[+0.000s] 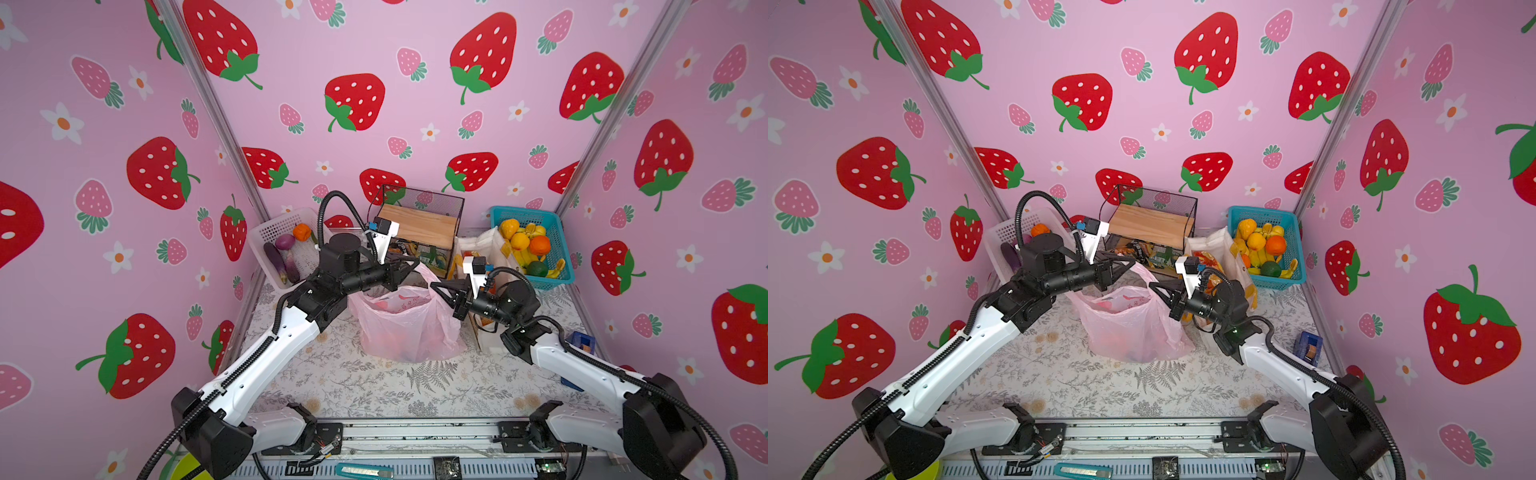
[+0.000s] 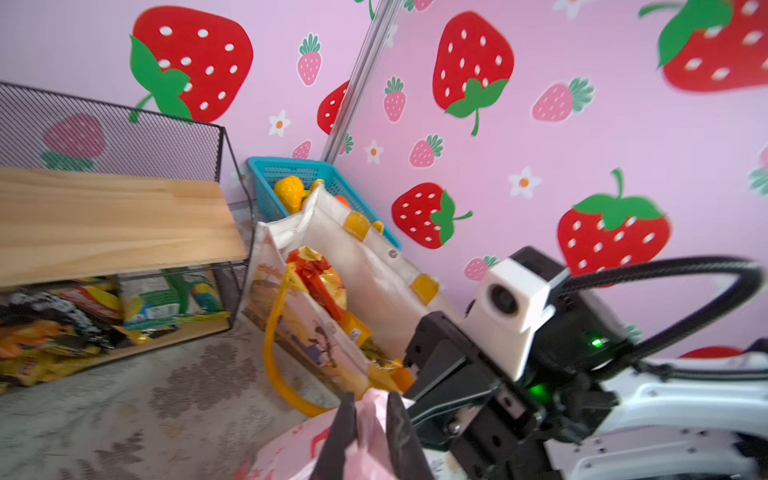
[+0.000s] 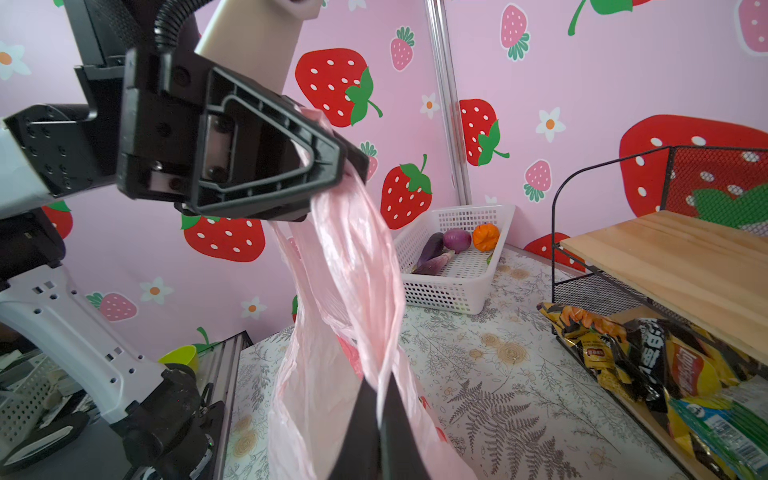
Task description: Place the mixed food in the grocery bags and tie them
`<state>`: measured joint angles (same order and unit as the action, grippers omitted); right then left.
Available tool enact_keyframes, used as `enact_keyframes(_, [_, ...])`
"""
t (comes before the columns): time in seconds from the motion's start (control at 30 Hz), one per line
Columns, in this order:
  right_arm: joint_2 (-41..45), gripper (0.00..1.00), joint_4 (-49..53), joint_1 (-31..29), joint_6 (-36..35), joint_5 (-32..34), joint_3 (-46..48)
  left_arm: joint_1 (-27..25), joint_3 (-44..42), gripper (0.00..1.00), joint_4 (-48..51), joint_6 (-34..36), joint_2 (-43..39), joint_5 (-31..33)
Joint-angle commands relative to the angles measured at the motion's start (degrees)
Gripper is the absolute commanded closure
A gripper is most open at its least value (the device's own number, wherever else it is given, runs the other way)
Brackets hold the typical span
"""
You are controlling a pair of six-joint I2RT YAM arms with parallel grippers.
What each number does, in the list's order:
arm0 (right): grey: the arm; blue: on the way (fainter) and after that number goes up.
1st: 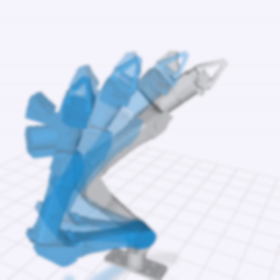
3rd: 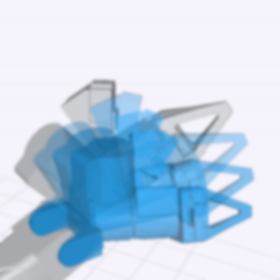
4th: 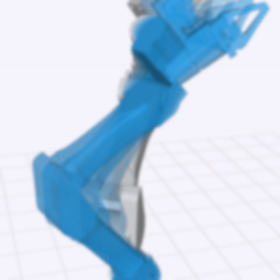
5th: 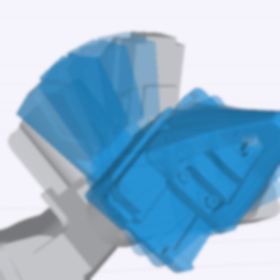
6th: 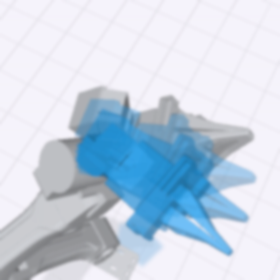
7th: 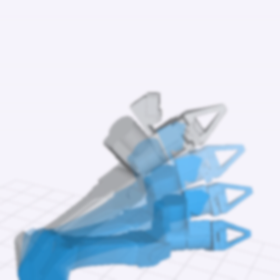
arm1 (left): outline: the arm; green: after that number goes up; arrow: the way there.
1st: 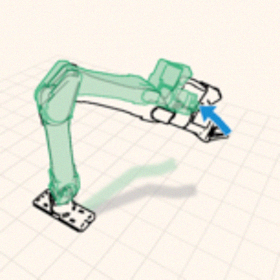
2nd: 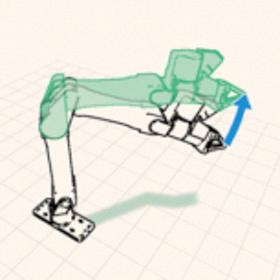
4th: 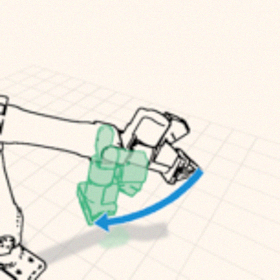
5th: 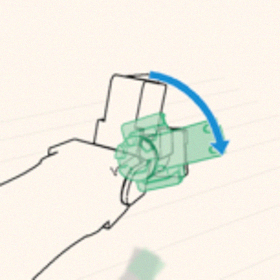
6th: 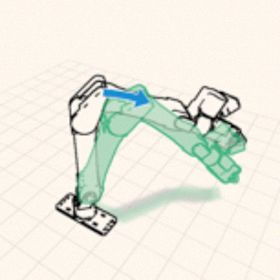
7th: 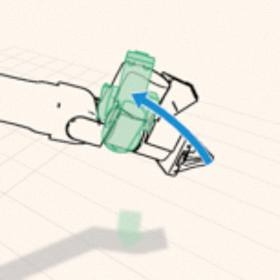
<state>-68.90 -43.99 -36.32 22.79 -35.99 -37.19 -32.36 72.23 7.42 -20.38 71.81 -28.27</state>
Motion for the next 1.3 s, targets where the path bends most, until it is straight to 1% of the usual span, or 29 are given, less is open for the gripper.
enact_keyframes(0.0, [0.9,0.6,7.2,0.2,-8.6,3.3,-3.1,0.3,4.5,1.0,2.5,0.8,-0.1,-2.9])
enact_keyframes(0.03, [1.6,0.52,10.2,0.2,-11.6,4.3,-3.5,0.3,5.0,1.0,3.4,0.7,-0.2,-3.1])
enact_keyframes(0.1, [3.2,0.41,16.1,-0.4,-18.0,7.4,-4.7,0.2,5.7,1.0,4.8,-0.2,-0.2,-3.8])
enact_keyframes(0.2, [4.0,0.34,22.4,-2.1,-24.4,11.1,-7.3,0.1,6.3,1.0,6.0,-1.1,-0.1,-6.3])
enact_keyframes(0.23, [3.8,0.32,23.7,-2.5,-25.8,11.4,-8.3,0.1,6.5,1.0,6.3,-1.2,0.0,-6.9])
enact_keyframes(0.33, [2.0,0.26,25.8,-3.5,-28.1,10.8,-12.2,0.1,6.9,1.0,7.4,-0.9,-0.3,-7.4])
enact_keyframes(0.43, [-1.6,0.25,27.5,-4.3,-29.2,8.7,-16.9,0.1,7.4,1.0,8.7,-0.2,-0.3,-7.7])
enact_keyframes(0.47, [-3.1,0.28,27.7,-4.8,-29.5,7.9,-18.2,0.1,7.5,1.0,8.9,-0.3,-0.3,-7.8])
enact_keyframes(0.57, [-5.6,0.47,27.4,-5.7,-29.7,6.7,-19.0,0.1,8.7,1.0,10.1,-0.2,0.1,-8.4])
enact_keyframes(0.6, [-5.7,0.57,26.9,-5.6,-29.6,6.9,-18.0,0.1,8.9,1.0,10.3,-0.2,0.0,-8.4])
enact_keyframes(0.7, [-4.5,0.73,24.3,-5.6,-29.6,7.4,-13.4,0.2,9.3,1.0,10.6,-0.4,-0.3,-8.6])
enact_keyframes(0.8, [-3.9,0.77,21.2,-5.6,-28.3,6.3,-8.5,0.4,9.3,1.0,10.6,-0.1,-0.3,-8.5])
enact_keyframes(0.87, [-3.6,0.79,19.8,-5.6,-27.5,6.6,-6.0,0.6,9.4,1.0,10.6,-0.1,0.0,-8.8])
enact_keyframes(0.93, [-3.6,0.79,18.9,-5.5,-27.0,7.3,-4.1,1.0,9.4,1.0,10.4,-0.1,0.4,-9.2])
enact_keyframes(1.0, [-3.6,0.75,18.8,-5.5,-26.9,7.6,-3.8,1.3,9.5,1.0,10.2,-0.2,1.0,-9.8])
enact_keyframes(1.1, [-3.0,0.59,18.7,-5.4,-26.6,7.3,-4.4,1.7,9.5,1.0,9.8,-0.7,1.9,-10.9])
enact_keyframes(1.17, [-2.2,0.45,18.4,-5.2,-26.2,7.2,-5.0,1.8,9.4,1.0,9.6,-0.9,2.5,-11.7])
enact_keyframes(1.27, [-0.7,0.36,18.4,-4.1,-25.6,5.8,-6.1,2.1,9.4,1.0,9.4,-1.2,2.9,-12.4])
